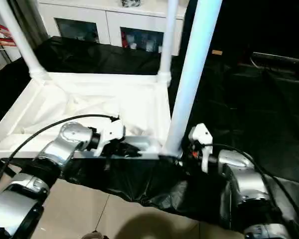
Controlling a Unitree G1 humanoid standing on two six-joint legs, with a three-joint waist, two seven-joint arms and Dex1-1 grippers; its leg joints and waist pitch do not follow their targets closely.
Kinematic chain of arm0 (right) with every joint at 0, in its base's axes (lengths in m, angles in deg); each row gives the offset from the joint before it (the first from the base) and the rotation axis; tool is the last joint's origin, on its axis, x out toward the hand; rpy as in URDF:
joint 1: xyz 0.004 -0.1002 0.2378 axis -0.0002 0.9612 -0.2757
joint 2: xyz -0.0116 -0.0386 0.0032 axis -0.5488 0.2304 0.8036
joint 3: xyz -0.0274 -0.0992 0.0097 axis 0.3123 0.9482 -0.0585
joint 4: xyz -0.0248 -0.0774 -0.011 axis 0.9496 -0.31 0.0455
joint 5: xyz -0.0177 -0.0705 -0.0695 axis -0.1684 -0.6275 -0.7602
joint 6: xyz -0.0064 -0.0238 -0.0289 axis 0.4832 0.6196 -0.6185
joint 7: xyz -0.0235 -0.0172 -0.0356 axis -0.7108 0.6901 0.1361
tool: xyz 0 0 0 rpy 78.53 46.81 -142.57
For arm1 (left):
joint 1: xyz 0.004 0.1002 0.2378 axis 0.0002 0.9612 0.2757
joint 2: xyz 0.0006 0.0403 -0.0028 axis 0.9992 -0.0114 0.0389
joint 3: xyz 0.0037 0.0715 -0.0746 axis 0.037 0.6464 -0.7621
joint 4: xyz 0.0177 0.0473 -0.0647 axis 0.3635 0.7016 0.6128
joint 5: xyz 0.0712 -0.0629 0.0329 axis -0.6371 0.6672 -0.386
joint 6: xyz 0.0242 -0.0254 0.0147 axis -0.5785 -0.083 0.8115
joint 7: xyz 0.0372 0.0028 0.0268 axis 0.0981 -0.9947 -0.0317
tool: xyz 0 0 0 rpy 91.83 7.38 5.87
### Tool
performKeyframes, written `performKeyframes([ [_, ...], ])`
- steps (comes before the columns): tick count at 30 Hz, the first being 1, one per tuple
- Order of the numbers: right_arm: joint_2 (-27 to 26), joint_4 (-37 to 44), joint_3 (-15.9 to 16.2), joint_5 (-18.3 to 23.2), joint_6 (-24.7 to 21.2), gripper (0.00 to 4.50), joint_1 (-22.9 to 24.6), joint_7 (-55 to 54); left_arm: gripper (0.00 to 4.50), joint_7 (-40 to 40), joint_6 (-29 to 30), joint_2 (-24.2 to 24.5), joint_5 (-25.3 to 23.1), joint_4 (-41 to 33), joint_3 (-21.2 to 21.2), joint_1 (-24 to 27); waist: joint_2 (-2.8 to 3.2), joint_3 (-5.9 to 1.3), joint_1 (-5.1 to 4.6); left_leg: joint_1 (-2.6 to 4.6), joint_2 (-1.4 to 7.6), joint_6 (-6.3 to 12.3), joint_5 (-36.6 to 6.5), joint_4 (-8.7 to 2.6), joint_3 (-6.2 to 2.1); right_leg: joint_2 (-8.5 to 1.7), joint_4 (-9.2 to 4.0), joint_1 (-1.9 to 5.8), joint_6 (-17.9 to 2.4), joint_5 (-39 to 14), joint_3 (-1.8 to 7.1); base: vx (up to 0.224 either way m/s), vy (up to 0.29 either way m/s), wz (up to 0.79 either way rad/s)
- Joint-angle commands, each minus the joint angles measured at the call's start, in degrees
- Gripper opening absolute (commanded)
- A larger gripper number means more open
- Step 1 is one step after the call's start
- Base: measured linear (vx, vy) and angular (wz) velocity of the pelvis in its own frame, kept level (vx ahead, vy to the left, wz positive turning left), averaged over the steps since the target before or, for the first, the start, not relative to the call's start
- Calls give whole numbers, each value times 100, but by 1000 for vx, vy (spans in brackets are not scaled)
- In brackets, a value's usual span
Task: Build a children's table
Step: Rotate leg to tighten
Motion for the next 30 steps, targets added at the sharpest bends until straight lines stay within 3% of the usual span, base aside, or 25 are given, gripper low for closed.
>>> performKeyframes([
  [1,-43,187,343,29,-31,342,12,381,0,36,-82,-27,230,-198,-94,-132,-83,-370,12,-10,27,577,-871,-290,66,-246,-276,348,-1479,-436,176,0,0,0],
  [13,-100,236,537,-18,33,261,9,556,0,-203,-109,-26,213,-185,-22,-166,-82,-381,49,-11,22,544,-803,-279,61,-244,-250,356,-1512,-303,171,0,0,0],
  [20,-301,230,458,-80,48,256,115,48,0,471,-175,-193,55,-13,-86,-267,-80,-377,62,-9,24,525,-826,-278,62,-240,-258,345,-1477,-355,171,0,0,0],
  [26,-886,-384,167,-398,142,254,-139,-1471,0,1350,-27,-503,-105,193,-118,-450,-70,-324,14,16,-3,180,-1332,-350,48,-280,-401,306,-1079,-1692,175,0,0,0],
  [27,-987,-506,117,-451,132,254,-203,-1760,0,1482,-13,-564,-122,216,-123,-477,-91,-325,-13,10,-12,116,-1350,-371,26,-288,-419,333,-963,-1921,168,0,0,0],
  [30,-1308,-834,-69,-518,108,254,-392,-2574,0,1850,77,-772,-153,267,-143,-548,-86,-334,-85,14,-18,95,-1314,-371,28,-277,-435,310,-911,-1927,180,0,0,0],
])
